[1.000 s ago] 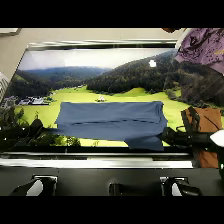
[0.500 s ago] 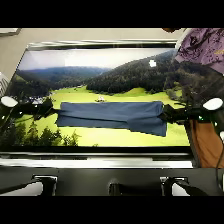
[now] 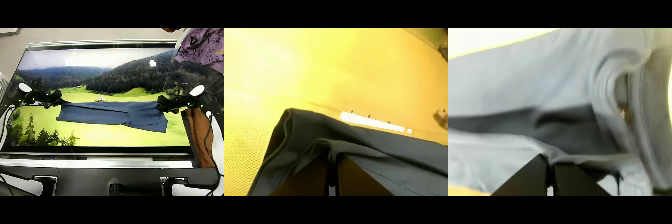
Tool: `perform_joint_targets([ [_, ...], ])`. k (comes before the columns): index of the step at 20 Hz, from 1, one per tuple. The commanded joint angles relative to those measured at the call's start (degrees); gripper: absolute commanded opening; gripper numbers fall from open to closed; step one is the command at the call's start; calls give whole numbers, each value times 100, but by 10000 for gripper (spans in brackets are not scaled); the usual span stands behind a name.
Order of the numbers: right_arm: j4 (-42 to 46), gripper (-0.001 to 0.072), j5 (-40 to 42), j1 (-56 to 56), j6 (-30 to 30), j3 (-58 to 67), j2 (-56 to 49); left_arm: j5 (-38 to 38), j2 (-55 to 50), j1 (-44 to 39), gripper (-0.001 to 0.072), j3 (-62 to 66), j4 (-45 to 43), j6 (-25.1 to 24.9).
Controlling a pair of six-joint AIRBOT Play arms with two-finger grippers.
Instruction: Fold the clothes and pants, and hang the long-sleeved shirts on hangers.
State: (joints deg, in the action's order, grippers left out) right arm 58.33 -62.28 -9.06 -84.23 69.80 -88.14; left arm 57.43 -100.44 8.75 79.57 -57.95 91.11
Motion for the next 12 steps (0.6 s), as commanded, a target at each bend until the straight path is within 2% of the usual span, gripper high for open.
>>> perform_joint_targets([
  [1, 127, 25, 247, 33, -214, 289, -352, 76, -323, -39, 13, 232, -149, 168],
  [7, -4, 34, 205, 33, -216, 293, -654, 164, -439, -39, 25, 232, -304, 197],
  [8, -63, 87, 197, 33, -216, 293, -651, 166, -433, -37, 113, 234, -262, 195],
  [10, -168, 149, -83, 17, -254, 461, -649, 197, -389, -35, 387, 308, -155, 195],
  [11, -157, 274, -396, -35, -326, 699, -649, 280, -358, -35, 488, 417, -157, 195],
  [12, -157, 491, -752, -125, -361, 981, -649, 374, -302, -31, 532, 560, -175, 192],
])
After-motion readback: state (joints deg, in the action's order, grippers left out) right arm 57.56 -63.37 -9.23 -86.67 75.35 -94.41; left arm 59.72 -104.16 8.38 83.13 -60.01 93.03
